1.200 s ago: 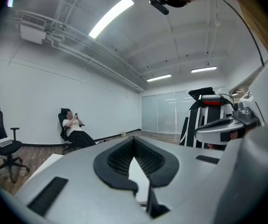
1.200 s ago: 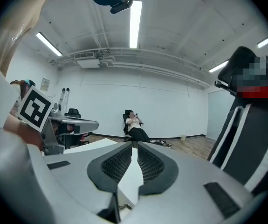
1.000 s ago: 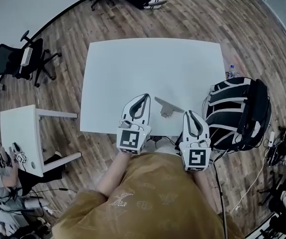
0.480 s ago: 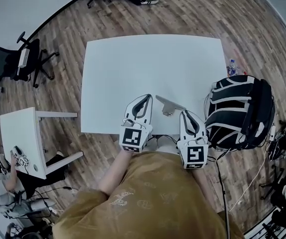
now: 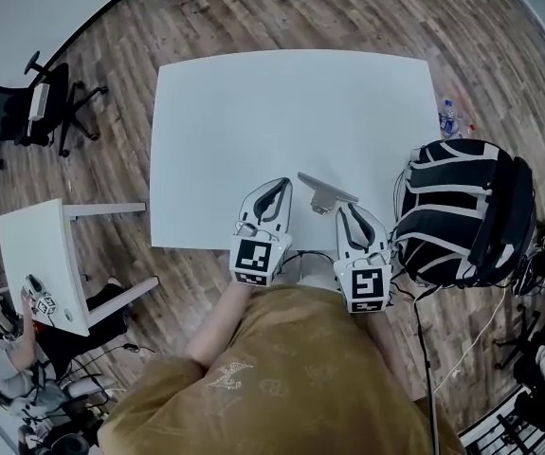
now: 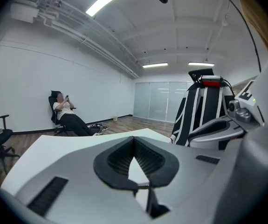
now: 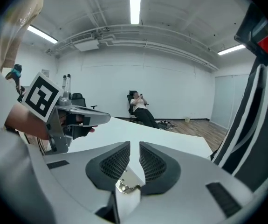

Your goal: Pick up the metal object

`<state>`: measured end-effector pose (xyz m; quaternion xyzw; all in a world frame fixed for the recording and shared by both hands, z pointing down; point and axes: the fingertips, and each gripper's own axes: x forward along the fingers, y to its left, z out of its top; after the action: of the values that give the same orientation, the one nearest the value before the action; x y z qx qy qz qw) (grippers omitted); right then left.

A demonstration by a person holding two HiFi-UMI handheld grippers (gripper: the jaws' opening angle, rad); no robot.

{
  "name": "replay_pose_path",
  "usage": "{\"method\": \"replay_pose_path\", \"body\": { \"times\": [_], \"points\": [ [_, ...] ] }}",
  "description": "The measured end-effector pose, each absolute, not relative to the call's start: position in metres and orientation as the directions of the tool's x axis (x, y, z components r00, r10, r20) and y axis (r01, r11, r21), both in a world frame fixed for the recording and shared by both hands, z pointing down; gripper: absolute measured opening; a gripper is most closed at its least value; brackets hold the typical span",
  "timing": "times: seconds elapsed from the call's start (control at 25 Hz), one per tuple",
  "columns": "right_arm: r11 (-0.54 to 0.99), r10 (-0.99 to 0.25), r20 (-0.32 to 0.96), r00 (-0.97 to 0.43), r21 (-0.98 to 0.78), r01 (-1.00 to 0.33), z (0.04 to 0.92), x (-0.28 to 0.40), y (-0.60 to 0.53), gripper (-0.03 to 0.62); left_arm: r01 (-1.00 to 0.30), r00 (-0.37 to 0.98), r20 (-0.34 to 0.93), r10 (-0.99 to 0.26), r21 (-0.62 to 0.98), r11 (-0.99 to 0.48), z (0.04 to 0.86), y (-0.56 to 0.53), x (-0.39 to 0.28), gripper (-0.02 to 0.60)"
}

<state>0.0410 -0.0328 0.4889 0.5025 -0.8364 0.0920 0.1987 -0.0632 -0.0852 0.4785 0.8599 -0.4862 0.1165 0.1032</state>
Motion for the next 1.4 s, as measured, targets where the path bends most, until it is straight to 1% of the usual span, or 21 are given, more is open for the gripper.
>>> {"method": "replay_pose_path", "body": {
  "times": [0.2,0.44,0.56,0.84,0.96,1.08,1.4],
  "points": [
    [0.527,-0.761,0.487,-0.429,0.078,-0.846,0.514,0.033,-0.030,0.068,-0.858,0.500,0.327,-0.802,0.065,-0.509,0.494,-0.089,-0.062,0.006],
    [0.548,-0.694,0.593,-0.409,0.066,-0.834,0.552,0.036,-0.024,0.069,-0.860,0.495,0.360,-0.791,0.068,-0.506,0.513,-0.091,-0.060,0.006],
    [0.543,-0.687,0.607,-0.398,0.066,-0.837,0.561,0.041,-0.027,0.069,-0.862,0.491,0.376,-0.786,0.079,-0.501,0.522,-0.090,-0.059,0.006],
    [0.594,-0.641,0.653,-0.404,0.088,-0.800,0.582,0.031,-0.028,0.069,-0.861,0.486,0.442,-0.754,0.097,-0.499,0.550,-0.080,-0.062,0.006],
    [0.621,-0.612,0.680,-0.404,0.097,-0.778,0.592,0.025,-0.026,0.086,-0.858,0.490,0.465,-0.737,0.106,-0.504,0.560,-0.077,-0.061,0.006],
    [0.642,-0.591,0.704,-0.394,0.115,-0.758,0.603,0.023,-0.024,0.095,-0.854,0.495,0.480,-0.725,0.112,-0.509,0.567,-0.074,-0.059,0.006],
    [0.683,-0.565,0.742,-0.359,0.178,-0.708,0.626,0.019,-0.027,0.095,-0.852,0.496,0.504,-0.707,0.124,-0.509,0.580,-0.071,-0.060,0.006]
  ]
}}
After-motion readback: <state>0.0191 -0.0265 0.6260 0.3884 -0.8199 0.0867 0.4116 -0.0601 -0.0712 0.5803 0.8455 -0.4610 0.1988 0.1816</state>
